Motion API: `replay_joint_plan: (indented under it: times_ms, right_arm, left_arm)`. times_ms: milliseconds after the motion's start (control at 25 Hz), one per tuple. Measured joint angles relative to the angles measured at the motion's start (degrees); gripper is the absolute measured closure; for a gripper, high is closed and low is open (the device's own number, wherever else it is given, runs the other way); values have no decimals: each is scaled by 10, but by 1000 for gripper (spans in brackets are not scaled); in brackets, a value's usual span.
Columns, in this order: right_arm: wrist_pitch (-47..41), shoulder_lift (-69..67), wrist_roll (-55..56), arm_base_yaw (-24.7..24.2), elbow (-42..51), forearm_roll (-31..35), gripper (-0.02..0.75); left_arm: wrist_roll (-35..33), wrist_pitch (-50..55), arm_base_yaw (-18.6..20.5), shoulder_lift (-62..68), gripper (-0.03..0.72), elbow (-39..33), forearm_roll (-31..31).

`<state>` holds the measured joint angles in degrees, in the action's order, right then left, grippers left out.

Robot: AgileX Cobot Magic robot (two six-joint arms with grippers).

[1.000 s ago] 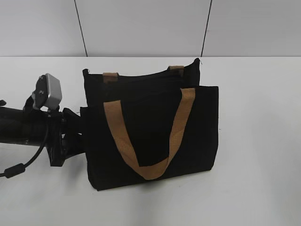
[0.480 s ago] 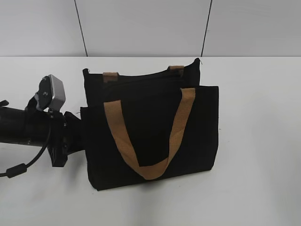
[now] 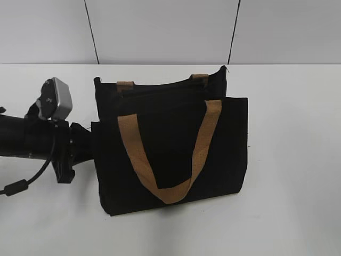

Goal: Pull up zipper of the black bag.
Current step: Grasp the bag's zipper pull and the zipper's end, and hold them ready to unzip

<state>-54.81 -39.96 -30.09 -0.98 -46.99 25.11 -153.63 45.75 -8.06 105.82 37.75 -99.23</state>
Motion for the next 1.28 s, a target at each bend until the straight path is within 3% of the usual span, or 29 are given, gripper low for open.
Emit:
replay_joint_plan:
  times_ms: [400, 520, 840, 1120, 1280]
  right_arm:
    - [-35, -149, -72, 0, -133, 109, 377]
    - [-45, -189, -88, 24, -174, 125, 377]
    - [46, -291, -53, 222, -195, 133, 377]
    - [157, -419, -14, 378, -195, 136, 377]
    - [226, -477, 12, 432, -195, 142, 377]
  left_arm:
    - [50, -110, 0, -142, 621, 0, 8]
    - [57, -127, 0, -177, 621, -1, 22]
    - [122, -133, 0, -248, 622, -1, 121]
    - [135, -134, 0, -269, 623, -1, 133]
    - [136, -134, 0, -270, 623, -1, 134]
